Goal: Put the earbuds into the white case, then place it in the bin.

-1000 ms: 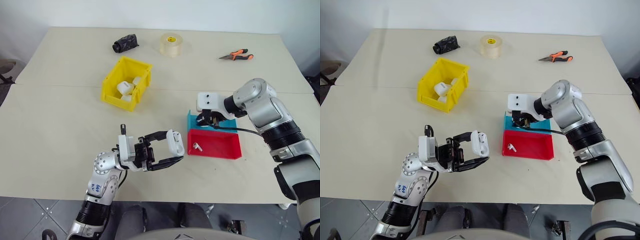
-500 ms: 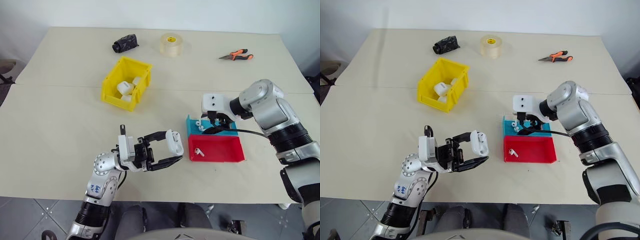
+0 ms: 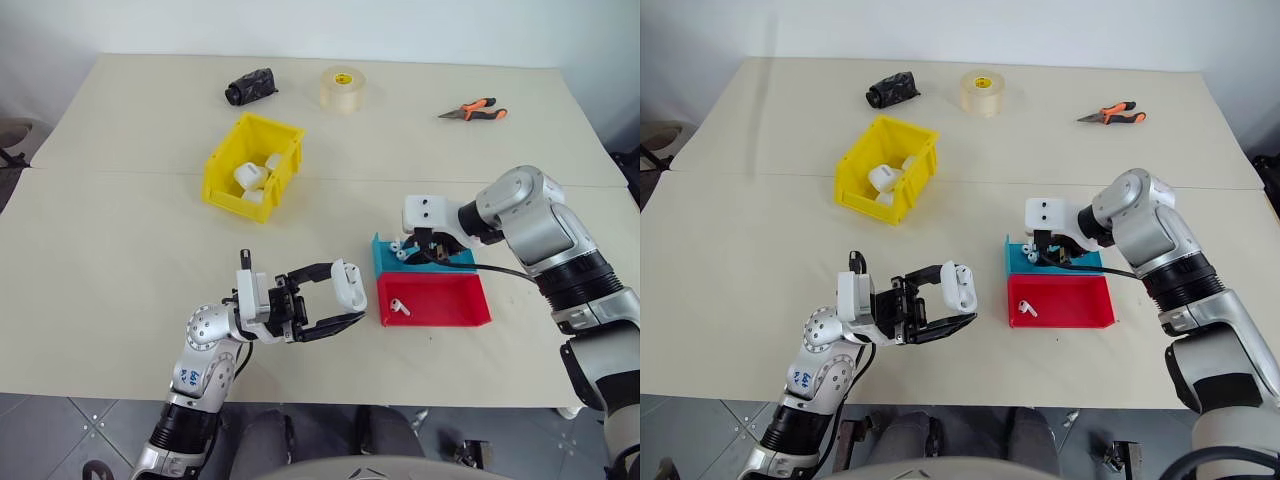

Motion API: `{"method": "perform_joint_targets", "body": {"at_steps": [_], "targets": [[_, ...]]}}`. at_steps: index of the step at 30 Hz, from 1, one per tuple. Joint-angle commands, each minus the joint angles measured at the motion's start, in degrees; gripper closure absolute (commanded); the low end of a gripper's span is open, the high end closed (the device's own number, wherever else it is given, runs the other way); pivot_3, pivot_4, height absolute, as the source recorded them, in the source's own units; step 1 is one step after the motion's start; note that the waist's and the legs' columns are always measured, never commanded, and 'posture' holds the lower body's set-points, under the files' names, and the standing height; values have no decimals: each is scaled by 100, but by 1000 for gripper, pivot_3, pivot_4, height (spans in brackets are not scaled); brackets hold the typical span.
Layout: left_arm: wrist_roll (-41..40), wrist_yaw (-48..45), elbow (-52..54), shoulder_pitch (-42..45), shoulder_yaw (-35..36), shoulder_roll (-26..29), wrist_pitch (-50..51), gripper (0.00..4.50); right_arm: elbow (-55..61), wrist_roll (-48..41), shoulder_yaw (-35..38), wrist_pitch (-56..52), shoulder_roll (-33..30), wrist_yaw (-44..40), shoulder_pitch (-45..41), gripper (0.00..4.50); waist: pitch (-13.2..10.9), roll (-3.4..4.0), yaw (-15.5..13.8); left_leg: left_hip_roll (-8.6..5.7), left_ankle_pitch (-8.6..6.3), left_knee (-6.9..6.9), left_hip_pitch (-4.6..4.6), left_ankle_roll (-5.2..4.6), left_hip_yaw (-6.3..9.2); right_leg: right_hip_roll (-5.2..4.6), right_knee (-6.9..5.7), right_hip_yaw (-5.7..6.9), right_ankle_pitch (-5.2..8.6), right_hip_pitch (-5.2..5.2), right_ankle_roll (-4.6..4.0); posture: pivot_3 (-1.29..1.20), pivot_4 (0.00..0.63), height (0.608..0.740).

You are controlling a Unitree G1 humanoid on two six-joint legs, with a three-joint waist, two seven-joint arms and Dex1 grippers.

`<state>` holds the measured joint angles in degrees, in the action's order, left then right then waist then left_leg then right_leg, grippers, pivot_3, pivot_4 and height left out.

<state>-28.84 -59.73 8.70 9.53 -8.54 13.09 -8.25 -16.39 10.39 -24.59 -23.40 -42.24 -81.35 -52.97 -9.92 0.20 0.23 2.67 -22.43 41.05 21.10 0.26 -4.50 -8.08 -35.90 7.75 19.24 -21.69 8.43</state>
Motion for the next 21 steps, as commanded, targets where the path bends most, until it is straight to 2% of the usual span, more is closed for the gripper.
{"method": "perform_joint_targets", "body": {"at_steps": [1,20,21], "targets": [[-68,25,292,-35,-26,-5,-36,1527,193,-7,19,52,9,-15,-25,3092,0,0,0,0,0,0,0,0,0,0,0,0,0,0,0,0,150,740],[-58,42,258,-7,-15,-24,-60,1527,-69,107,-102,448,88,17,-44,3092,0,0,1,0,0,0,-1,0,0,0,0,0,0,1,0,0,150,740],[-58,40,252,-1,-11,-22,-62,1527,-82,103,-103,456,100,20,-41,3272,0,0,1,0,0,0,-2,0,0,0,0,0,0,1,0,0,150,740]]}}
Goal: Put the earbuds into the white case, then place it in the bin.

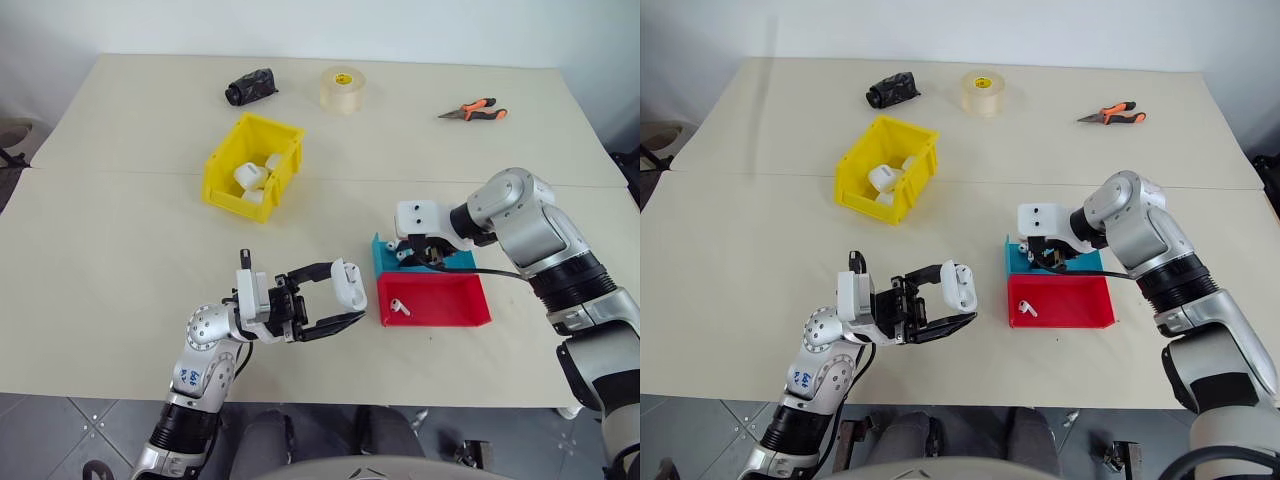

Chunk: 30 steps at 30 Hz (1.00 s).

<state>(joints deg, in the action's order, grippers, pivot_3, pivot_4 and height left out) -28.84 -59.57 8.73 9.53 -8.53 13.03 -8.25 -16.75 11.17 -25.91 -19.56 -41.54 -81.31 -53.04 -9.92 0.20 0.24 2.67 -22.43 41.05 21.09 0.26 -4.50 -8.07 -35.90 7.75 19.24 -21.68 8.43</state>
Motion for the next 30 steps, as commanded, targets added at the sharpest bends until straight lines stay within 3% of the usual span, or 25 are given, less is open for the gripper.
{"method": "perform_joint_targets", "body": {"at_steps": [1,4,11,14,17,23,30], "targets": [[-60,21,247,3,-7,-12,-62,1527,-55,26,25,82,35,16,-30,3462,0,0,3,0,0,0,0,0,0,0,0,0,0,0,0,0,150,740],[-66,17,246,10,7,-2,-60,1527,-83,33,31,103,46,22,-19,4031,0,0,7,0,0,1,-3,0,0,0,0,0,0,2,0,0,150,740],[-85,-8,251,2,14,27,-60,1527,-19,-38,195,7,-3,107,-10,4030,0,0,7,1,0,2,-3,0,0,0,0,-1,0,3,0,0,150,740],[-106,-45,207,64,35,50,-53,1527,27,-359,598,-198,-23,221,-51,4030,-1,2,-5,1,0,2,0,0,0,0,0,0,0,1,0,0,150,740],[-187,-85,60,248,137,88,8,1527,183,-943,1151,-311,-87,158,101,4030,-1,2,-15,0,0,1,3,0,1,0,0,1,0,0,0,0,150,740],[-330,-179,-568,949,375,76,256,1527,1161,-2870,2710,-623,94,49,1228,4030,-2,0,-47,-4,0,2,4,0,8,-2,2,6,0,6,0,0,150,740],[-438,-421,-1085,1475,460,-41,499,1527,2471,-4846,3861,-1892,890,1191,2118,4030,-2,0,-18,-2,0,0,1,0,11,2,-3,7,0,5,0,0,150,740]]}}
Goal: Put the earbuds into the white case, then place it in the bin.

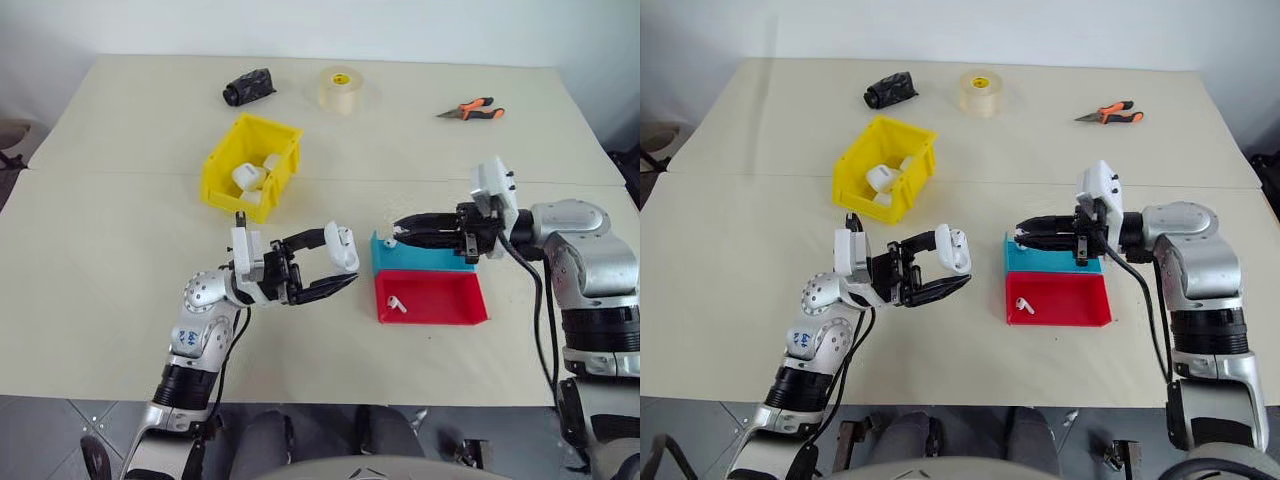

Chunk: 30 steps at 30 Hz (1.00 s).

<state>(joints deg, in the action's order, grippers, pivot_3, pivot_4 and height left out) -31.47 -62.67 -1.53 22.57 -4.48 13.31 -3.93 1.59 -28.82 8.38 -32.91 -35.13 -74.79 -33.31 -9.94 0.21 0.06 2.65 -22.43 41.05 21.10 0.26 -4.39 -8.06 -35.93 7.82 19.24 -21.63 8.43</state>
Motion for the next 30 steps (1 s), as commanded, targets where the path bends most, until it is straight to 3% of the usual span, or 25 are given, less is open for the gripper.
{"method": "perform_joint_targets", "body": {"at_steps": [1,5,10,22,30], "targets": [[-201,-133,-113,240,64,-96,108,1527,879,-1198,583,-736,475,852,246,4030,0,0,-1,0,0,1,0,0,0,0,-1,-1,0,0,0,0,150,740],[-285,-163,-230,441,114,-206,303,1527,1638,-2303,929,-1275,1167,2006,574,4030,0,0,-4,-1,0,1,1,0,1,0,-2,-1,0,0,0,0,150,740],[-399,-60,-235,595,195,-346,571,1527,2096,-2866,896,-1314,1512,2789,905,4030,0,0,-13,-4,0,0,2,0,4,-1,-1,-2,0,0,0,0,150,740],[-390,-9,-98,626,229,-409,851,1527,2520,-3585,614,-1009,1962,3475,1285,4030,0,0,-1,-5,0,-3,-1,0,2,0,-1,-4,0,0,0,0,150,740],[-350,1,-90,626,202,-459,816,1527,2639,-3879,333,-1042,1853,3571,1537,4030,0,1,-2,-5,0,-3,0,0,3,0,-1,-4,0,0,0,0,150,740]]}}
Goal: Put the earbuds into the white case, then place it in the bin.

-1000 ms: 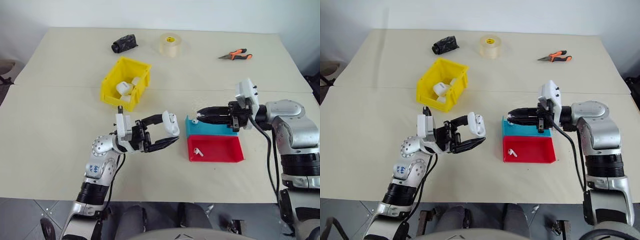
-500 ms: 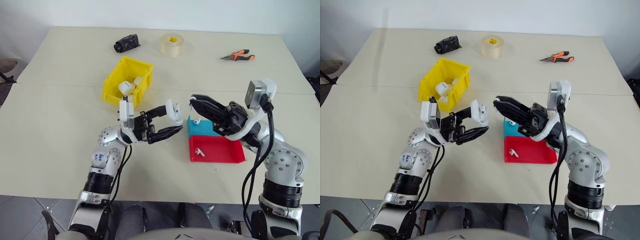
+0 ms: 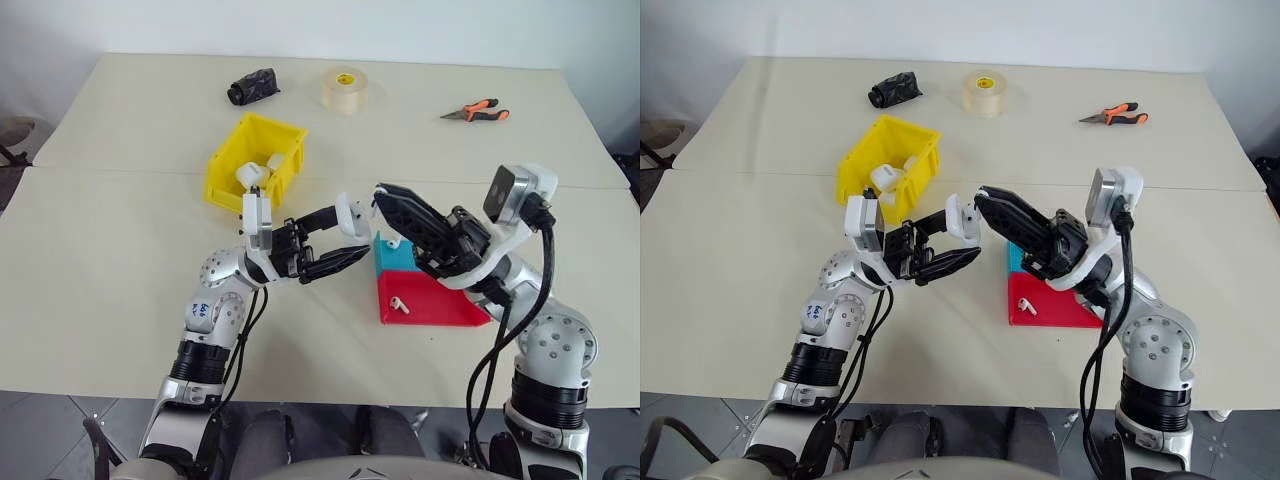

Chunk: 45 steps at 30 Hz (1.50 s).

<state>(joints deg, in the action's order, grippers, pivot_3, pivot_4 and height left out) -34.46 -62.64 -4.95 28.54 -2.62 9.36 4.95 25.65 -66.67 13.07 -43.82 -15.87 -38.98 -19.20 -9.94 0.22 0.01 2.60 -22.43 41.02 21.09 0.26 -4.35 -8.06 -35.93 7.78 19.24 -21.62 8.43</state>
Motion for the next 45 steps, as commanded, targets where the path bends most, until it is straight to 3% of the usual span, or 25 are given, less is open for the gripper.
{"method": "perform_joint_targets", "body": {"at_steps": [1,12,19,20,24,30,33,38,45], "targets": [[-49,-1,255,35,18,-72,-78,1527,236,-61,-175,87,-80,-21,163,4030,0,0,3,0,0,0,0,0,-1,0,0,-1,0,0,0,0,150,740],[-73,19,379,47,34,-63,-36,1527,-29,410,-535,629,-3,-149,493,4030,0,0,2,0,0,0,-1,0,-1,0,1,-1,0,0,0,0,150,740],[-89,42,410,72,70,-20,-17,1527,-84,441,-790,475,-387,-464,672,4030,0,0,-9,0,0,0,0,0,-1,0,1,-1,0,0,0,0,150,740],[-89,44,414,74,71,-15,-14,1527,-67,544,-818,566,-407,-506,681,3309,0,0,-8,0,0,0,0,0,-1,0,1,-1,0,0,0,0,150,740],[-85,53,550,-7,101,88,89,1527,-172,713,-619,836,-541,-626,548,2081,0,0,1,0,0,0,0,0,-1,0,2,-1,0,0,0,0,150,740],[257,-78,885,-339,179,836,131,1527,-490,1081,-335,921,-1342,-1150,486,2081,0,0,2,0,0,-1,-2,0,-3,-1,3,-4,0,0,0,0,150,740],[964,-142,785,-370,30,1352,-379,1527,-608,1230,-319,925,-1675,-1409,380,2683,0,0,-9,1,0,-2,-2,0,-3,0,4,-3,0,0,0,0,150,740],[1849,-58,687,-253,-234,1899,-746,1527,-430,2086,-945,1306,-2244,-2177,103,4390,-1,0,-43,0,0,-2,0,0,-7,-1,8,-4,0,-1,0,0,150,740],[2284,177,937,-150,-749,1960,-287,1527,-106,2451,-1721,1139,-1927,-1918,-678,4478,-1,0,-27,2,0,-1,0,0,-7,0,6,-2,0,-3,0,0,150,740]]}}
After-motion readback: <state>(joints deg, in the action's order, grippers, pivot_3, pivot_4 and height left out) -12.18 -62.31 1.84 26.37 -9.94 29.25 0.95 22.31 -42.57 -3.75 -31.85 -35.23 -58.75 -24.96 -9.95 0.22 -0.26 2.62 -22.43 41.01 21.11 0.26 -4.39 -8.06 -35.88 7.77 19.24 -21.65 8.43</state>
